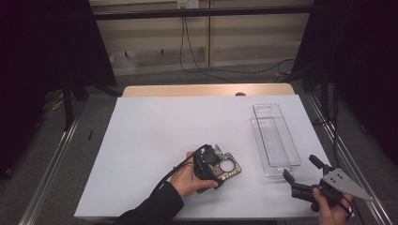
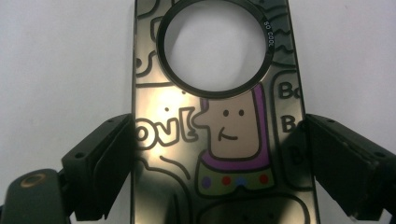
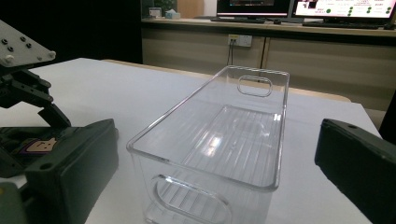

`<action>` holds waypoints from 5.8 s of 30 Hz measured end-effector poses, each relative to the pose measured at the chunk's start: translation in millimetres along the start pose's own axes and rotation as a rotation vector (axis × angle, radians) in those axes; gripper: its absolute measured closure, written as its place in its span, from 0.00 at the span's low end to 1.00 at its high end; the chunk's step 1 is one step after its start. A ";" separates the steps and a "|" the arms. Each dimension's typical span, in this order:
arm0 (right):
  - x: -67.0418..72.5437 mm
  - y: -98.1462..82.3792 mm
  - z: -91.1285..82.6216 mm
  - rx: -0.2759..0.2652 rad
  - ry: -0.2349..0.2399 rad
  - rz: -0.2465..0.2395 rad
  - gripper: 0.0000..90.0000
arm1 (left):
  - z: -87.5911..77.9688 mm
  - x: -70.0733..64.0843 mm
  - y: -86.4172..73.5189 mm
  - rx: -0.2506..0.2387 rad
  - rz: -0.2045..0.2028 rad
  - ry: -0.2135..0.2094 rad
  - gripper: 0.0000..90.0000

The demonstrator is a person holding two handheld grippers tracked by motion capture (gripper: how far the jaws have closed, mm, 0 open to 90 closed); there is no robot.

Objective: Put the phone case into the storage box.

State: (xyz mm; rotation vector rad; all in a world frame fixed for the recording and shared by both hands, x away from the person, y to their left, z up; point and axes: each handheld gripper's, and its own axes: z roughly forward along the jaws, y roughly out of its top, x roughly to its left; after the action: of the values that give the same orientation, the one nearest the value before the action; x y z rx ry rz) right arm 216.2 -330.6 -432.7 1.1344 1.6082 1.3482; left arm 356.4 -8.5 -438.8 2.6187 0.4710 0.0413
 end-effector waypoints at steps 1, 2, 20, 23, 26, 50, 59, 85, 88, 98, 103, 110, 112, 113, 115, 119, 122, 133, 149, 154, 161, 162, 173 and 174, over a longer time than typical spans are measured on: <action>-0.1 0.0 0.0 0.000 0.000 0.000 0.00 | -0.1 0.0 0.1 0.000 0.000 0.000 0.13; -0.2 0.0 -0.1 -0.001 -0.001 0.000 0.00 | -0.2 -0.1 0.0 -0.001 -0.004 0.000 0.13; -0.7 0.0 -0.5 -0.003 -0.002 0.003 0.00 | -6.9 8.3 -10.1 -0.078 -0.020 -0.016 0.14; -0.7 0.0 -0.4 -0.003 -0.002 0.003 0.00 | -10.8 10.6 -11.7 -0.111 -0.040 -0.016 0.14; -0.7 -0.1 -0.3 -0.002 -0.002 0.004 0.00 | -14.6 12.3 -12.9 -0.146 -0.063 -0.018 0.14; 0.3 0.2 -0.8 -0.013 -0.001 0.015 0.00 | -47.1 21.8 -28.8 -0.424 -0.083 -0.010 0.14; 4.4 1.8 0.9 -0.023 0.027 0.013 0.00 | -54.0 24.7 -39.1 -0.501 -0.089 -0.014 0.14; 41.9 20.5 16.9 -0.042 0.215 -0.023 0.00 | -81.8 24.2 -83.3 -0.743 -0.047 -0.072 0.14; 46.2 23.6 21.7 -0.045 0.240 -0.022 0.00 | -82.5 25.3 -88.8 -0.752 -0.047 -0.075 0.14; 65.1 31.4 44.2 -0.055 0.337 -0.021 0.00 | -84.4 21.0 -94.7 -0.766 -0.053 -0.113 0.14; 73.0 35.2 50.9 -0.059 0.390 -0.021 0.00 | -81.2 17.0 -92.1 -0.752 -0.020 -0.155 0.14; 82.2 40.7 57.3 -0.059 0.443 -0.041 0.00 | -78.4 13.7 -90.5 -0.771 0.026 -0.144 0.14; 85.5 43.8 59.7 -0.062 0.463 -0.042 0.00 | -78.5 13.5 -90.5 -0.777 0.031 -0.147 0.14; 87.1 45.6 61.0 -0.063 0.473 -0.040 0.00 | -78.5 13.0 -90.3 -0.780 0.035 -0.155 0.14; 90.2 49.3 64.3 -0.064 0.494 -0.047 0.00 | -78.7 12.0 -90.4 -0.783 0.045 -0.161 0.14; 97.4 53.6 71.1 -0.052 0.538 -0.047 0.00 | -79.3 10.4 -93.4 -0.773 0.072 -0.167 0.14; 101.4 55.6 75.3 -0.053 0.582 -0.048 0.00 | -81.0 10.7 -94.6 -0.777 0.080 -0.171 0.14; 110.7 58.1 94.1 -0.020 0.717 -0.018 0.00 | -80.6 8.5 -92.7 -0.788 0.102 -0.214 0.14; 109.2 64.6 115.7 -0.005 0.886 -0.027 0.00 | -83.0 6.3 -90.5 -0.793 0.130 -0.250 0.14; 105.7 67.8 118.7 -0.003 0.936 -0.043 0.00 | -82.3 4.4 -89.4 -0.784 0.148 -0.268 0.14; 108.2 66.6 123.0 0.018 0.995 -0.074 0.01 | -80.9 3.9 -88.6 -0.770 0.164 -0.277 0.13; 108.7 66.2 123.5 0.023 0.997 -0.077 0.01 | -80.8 3.8 -88.5 -0.767 0.167 -0.276 0.14; 107.0 69.4 129.0 0.083 1.078 -0.123 0.03 | -77.1 0.6 -86.6 -0.750 0.187 -0.302 0.14; 107.0 70.4 129.4 0.081 1.088 -0.121 0.04 | -77.2 0.4 -86.5 -0.745 0.189 -0.301 0.13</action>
State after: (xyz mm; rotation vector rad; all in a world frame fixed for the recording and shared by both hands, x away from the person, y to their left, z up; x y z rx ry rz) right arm 311.7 -182.9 -386.0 0.2616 2.4162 1.9782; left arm 320.4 97.9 -410.2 1.8814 0.0683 -0.0970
